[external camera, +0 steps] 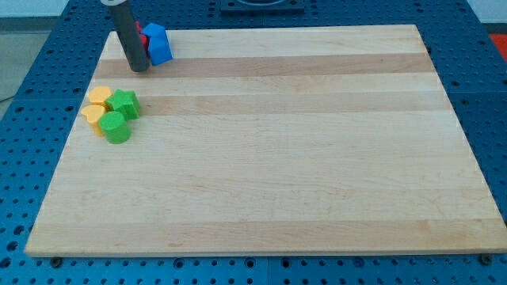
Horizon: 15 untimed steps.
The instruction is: Move the green circle diagonally to the heart
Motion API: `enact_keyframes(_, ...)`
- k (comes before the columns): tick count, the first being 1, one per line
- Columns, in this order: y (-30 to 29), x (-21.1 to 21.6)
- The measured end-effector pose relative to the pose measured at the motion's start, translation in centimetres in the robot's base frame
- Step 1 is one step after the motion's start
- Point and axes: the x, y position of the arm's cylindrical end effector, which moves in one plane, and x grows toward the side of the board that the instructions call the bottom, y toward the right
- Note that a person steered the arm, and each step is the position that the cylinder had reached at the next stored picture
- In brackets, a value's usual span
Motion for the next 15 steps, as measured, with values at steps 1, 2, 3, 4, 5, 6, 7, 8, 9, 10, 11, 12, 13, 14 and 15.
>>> enact_keyframes(1,0.0,0.0)
enact_keyframes(2,0.0,1.2)
enact_keyframes(3,-1.3,3.9)
enact_keyframes(4,-1.7,4.1)
enact_keyframes(5,-1.7,4.1)
enact_keyframes(6,-4.4,4.4)
enact_keyframes(7,-8.2,5.7)
enact_keyframes(8,-8.3,9.3)
enact_keyframes(9,-6.9,13.1)
enact_keyframes(10,-1.5,13.7)
enact_keyframes(11,1.0,14.4)
enact_keyframes(12,-0.5,15.1)
enact_keyframes(13,4.1,15.4)
enact_keyframes(14,9.1,16.0)
enact_keyframes(15,7.6,16.0)
